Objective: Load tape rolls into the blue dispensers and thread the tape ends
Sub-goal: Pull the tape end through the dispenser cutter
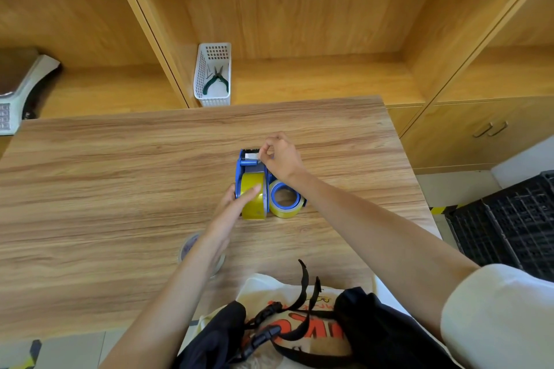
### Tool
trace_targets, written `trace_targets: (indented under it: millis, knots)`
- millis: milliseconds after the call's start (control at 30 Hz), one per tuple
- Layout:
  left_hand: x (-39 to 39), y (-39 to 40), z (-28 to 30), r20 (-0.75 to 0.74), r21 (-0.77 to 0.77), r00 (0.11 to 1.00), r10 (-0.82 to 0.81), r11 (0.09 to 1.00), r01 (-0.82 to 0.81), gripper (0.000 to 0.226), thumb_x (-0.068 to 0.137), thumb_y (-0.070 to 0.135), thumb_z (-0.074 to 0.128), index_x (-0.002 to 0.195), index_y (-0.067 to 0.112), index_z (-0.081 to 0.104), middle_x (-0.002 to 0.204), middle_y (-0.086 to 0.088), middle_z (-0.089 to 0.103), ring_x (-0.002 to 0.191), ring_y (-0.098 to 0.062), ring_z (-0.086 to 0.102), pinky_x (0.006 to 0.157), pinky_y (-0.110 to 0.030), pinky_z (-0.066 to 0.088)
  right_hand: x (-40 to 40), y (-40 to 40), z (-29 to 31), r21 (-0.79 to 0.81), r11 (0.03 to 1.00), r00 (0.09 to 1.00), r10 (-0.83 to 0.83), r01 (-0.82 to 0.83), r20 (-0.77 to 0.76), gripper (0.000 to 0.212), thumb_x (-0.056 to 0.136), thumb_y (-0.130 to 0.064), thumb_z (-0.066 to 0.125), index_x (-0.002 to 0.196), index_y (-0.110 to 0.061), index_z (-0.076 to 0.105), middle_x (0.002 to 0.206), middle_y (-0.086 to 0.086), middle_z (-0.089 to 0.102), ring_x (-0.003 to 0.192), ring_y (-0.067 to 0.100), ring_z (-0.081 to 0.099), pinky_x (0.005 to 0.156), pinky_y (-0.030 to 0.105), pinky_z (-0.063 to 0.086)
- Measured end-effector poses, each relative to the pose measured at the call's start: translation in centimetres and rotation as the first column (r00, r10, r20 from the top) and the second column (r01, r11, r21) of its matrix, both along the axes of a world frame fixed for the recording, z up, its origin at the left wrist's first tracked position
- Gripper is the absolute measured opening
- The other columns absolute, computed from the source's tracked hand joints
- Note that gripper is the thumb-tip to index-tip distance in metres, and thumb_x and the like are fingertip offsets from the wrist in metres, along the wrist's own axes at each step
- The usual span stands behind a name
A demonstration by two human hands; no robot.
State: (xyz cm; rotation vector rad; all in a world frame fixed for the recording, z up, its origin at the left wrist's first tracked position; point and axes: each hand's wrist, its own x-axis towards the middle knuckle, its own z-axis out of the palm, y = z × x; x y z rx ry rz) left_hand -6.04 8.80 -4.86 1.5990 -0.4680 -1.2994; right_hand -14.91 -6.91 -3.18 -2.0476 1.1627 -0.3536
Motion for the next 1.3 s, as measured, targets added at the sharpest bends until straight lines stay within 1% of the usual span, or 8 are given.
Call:
trace_targets:
  millis: [167, 433, 633, 767, 933, 1100, 1233, 1300]
  knots:
    - [-0.6, -1.0, 1.4, 0.093, 0.035, 0.987, 0.13, 0.99, -0.134, 0.098, 0.068, 0.078, 0.063, 0.146, 0.022, 0.043, 0.151, 0.004, 0.044, 0.139, -0.017, 0.039, 0.114, -0.037, 0.028, 0.4, 0.1, 0.3, -0.046, 0.999, 0.998, -0.03, 0.028, -0.057, 0.012, 0.094, -0.026, 0.057, 0.089, -0.017, 0.065, 0.122, -0.003, 0.049, 0.087, 0.024, 0.065, 0.074, 0.036, 0.049]
    - [0.0, 1.5, 0.1, -0.027, -0.084, 0.978, -0.209, 0.975, 0.206, 0.073, 0.074, 0.05, 0.078, 0.137, 0.026, 0.051, 0.132, 0.001, 0.065, 0.127, -0.021, 0.056, 0.107, -0.042, 0.038, 0.1, -2.2, 0.9, 0.023, 0.99, 0.981, -0.138, 0.142, -0.135, 0.01, 0.093, -0.022, 0.056, 0.088, -0.02, 0.064, 0.127, 0.001, 0.046, 0.097, 0.026, 0.062, 0.075, 0.036, 0.048]
    - [-0.8, 0.4, 1.7, 0.044, 0.012, 0.993, 0.107, 0.994, -0.108, 0.037, 0.088, 0.054, 0.062, 0.105, 0.023, 0.07, 0.097, 0.011, 0.075, 0.092, -0.002, 0.066, 0.09, -0.027, 0.047, 0.9, -1.8, 0.9, -0.001, 0.992, 0.985, -0.122, 0.123, -0.122, 0.015, 0.095, -0.027, 0.054, 0.092, -0.016, 0.063, 0.126, 0.001, 0.047, 0.096, 0.027, 0.062, 0.074, 0.035, 0.044]
    - [0.0, 0.7, 1.3, 0.013, -0.071, 0.999, -0.048, 0.996, 0.048, 0.065, 0.071, 0.066, 0.072, 0.122, 0.027, 0.064, 0.127, 0.001, 0.067, 0.124, -0.02, 0.058, 0.113, -0.047, 0.036, 1.4, -2.6, 1.3, 0.0, 0.99, 0.976, -0.141, 0.143, -0.169, 0.017, 0.096, -0.024, 0.05, 0.097, -0.013, 0.064, 0.13, 0.003, 0.046, 0.094, 0.028, 0.063, 0.073, 0.035, 0.045]
    - [0.7, 1.4, 0.8, -0.099, -0.158, 0.973, -0.207, 0.969, 0.19, 0.062, 0.076, 0.041, 0.077, 0.131, 0.02, 0.057, 0.127, -0.002, 0.068, 0.122, -0.022, 0.059, 0.105, -0.037, 0.041, 1.2, -4.2, 2.2, 0.006, 0.986, 0.968, -0.16, 0.164, -0.191, 0.016, 0.094, -0.019, 0.051, 0.078, -0.021, 0.055, 0.147, 0.008, 0.045, 0.094, 0.027, 0.066, 0.071, 0.032, 0.046]
    - [0.1, 1.0, 1.5, -0.127, -0.098, 0.99, 0.055, 0.993, -0.067, 0.054, 0.077, 0.045, 0.07, 0.124, 0.018, 0.063, 0.121, -0.004, 0.07, 0.112, -0.021, 0.062, 0.1, -0.041, 0.045, 1.0, -5.2, 1.7, 0.293, 0.94, 0.98, -0.137, 0.174, -0.144, 0.012, 0.088, -0.017, 0.055, 0.077, -0.011, 0.054, 0.078, 0.008, 0.06, 0.071, 0.023, 0.057, 0.065, 0.032, 0.045]
    - [0.1, 0.9, 2.0, -0.068, -0.116, 0.975, 0.213, 0.969, -0.219, 0.053, 0.076, 0.058, 0.068, 0.105, 0.014, 0.069, 0.104, -0.003, 0.072, 0.098, -0.019, 0.065, 0.097, -0.04, 0.045, 0.3, -4.7, 1.7, 0.592, 0.766, 0.966, -0.238, 0.251, -0.102, 0.014, 0.09, -0.02, 0.059, 0.081, -0.01, 0.057, 0.077, 0.005, 0.059, 0.063, 0.016, 0.057, 0.058, 0.028, 0.049]
    - [0.2, 0.7, 2.4, -0.044, -0.132, 0.956, 0.291, 0.947, -0.294, 0.038, 0.08, 0.052, 0.066, 0.093, 0.017, 0.072, 0.089, -0.002, 0.07, 0.086, -0.019, 0.064, 0.088, -0.038, 0.047, 0.2, -4.0, 2.0, 0.772, 0.589, 0.964, -0.238, 0.24, -0.118, 0.02, 0.094, -0.026, 0.056, 0.079, -0.013, 0.061, 0.085, 0.001, 0.065, 0.075, 0.014, 0.063, 0.072, 0.027, 0.054]
